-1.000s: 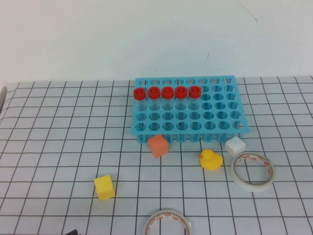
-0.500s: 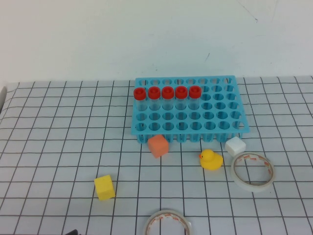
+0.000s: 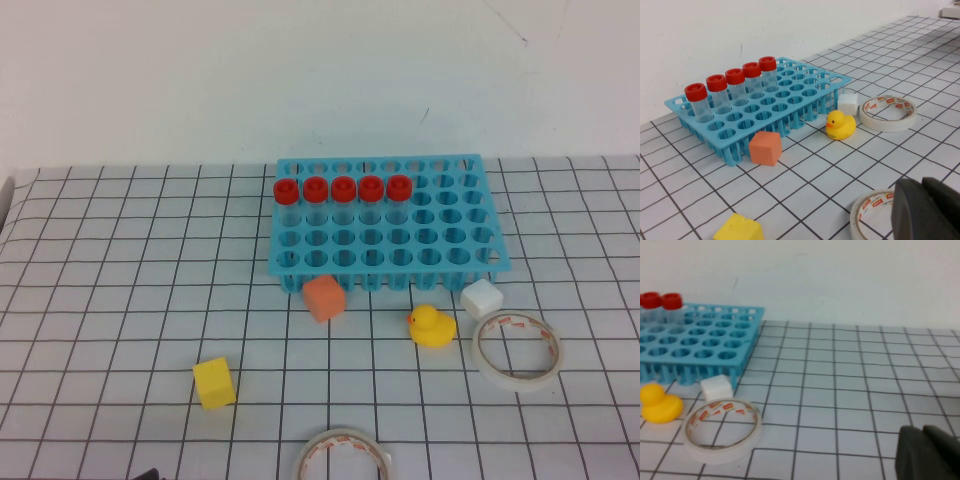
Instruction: Place the test tubes
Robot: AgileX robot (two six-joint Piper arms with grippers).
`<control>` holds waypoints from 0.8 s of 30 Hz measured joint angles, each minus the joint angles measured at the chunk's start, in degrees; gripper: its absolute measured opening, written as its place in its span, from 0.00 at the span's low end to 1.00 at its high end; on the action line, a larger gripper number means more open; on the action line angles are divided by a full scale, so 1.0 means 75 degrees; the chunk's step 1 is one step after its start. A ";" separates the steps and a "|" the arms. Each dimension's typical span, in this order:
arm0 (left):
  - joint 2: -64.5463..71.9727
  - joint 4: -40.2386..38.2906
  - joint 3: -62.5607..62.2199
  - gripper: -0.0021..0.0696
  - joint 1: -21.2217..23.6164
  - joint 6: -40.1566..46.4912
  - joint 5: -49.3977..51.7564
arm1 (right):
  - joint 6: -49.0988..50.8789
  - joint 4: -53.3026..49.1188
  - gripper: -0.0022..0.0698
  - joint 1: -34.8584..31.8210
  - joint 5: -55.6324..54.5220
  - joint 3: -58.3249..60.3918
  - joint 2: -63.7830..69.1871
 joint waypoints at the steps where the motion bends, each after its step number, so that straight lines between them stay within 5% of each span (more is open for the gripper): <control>1: 0.0000 0.0000 0.0000 0.03 0.0000 0.0000 0.0000 | -0.0062 0.0101 0.03 -0.0152 0.0112 0.0012 -0.0155; 24: 0.0000 0.0000 0.0000 0.03 0.0000 0.0000 0.0000 | 0.0155 0.0238 0.03 -0.0380 0.1295 0.0516 -0.0923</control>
